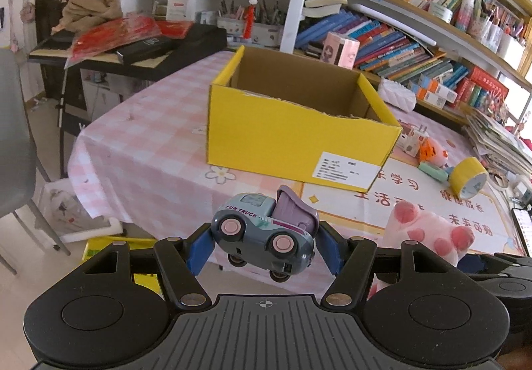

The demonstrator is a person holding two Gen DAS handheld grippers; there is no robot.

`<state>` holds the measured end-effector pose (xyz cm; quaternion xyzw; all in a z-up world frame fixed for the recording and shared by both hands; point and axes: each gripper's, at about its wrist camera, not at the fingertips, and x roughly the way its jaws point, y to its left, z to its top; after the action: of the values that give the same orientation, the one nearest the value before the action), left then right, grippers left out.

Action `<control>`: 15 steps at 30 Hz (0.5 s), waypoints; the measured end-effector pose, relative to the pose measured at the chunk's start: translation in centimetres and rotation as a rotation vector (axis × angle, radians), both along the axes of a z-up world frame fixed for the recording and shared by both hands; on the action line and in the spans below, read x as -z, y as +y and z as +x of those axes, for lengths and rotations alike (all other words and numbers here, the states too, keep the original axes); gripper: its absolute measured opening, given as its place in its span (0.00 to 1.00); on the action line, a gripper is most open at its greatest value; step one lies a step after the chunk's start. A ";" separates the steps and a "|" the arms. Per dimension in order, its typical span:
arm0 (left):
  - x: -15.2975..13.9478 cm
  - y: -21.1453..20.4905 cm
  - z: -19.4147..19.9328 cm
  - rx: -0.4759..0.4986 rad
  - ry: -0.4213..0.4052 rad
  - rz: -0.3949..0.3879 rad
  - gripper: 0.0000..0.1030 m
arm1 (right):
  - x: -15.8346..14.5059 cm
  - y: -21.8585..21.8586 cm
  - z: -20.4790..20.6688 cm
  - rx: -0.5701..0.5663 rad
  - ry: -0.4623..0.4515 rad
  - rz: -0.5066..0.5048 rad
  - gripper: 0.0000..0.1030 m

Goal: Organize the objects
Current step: 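Carry the truck and pig toward the yellow box with both tools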

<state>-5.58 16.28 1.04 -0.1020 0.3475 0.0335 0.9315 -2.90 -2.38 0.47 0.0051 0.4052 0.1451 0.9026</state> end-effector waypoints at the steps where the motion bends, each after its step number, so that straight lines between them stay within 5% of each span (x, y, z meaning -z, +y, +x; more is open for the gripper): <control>1: 0.0 0.3 -0.1 -0.001 -0.002 0.000 0.64 | 0.0 0.2 0.0 0.000 0.000 0.000 0.77; 15: -0.2 1.8 -0.8 0.012 -0.024 -0.007 0.64 | -0.4 2.2 -0.9 0.005 -0.020 -0.009 0.77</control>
<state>-6.33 18.08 1.20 -0.1037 0.3371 0.0253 0.9354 -3.82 -0.13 0.85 0.0005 0.3969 0.1412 0.9069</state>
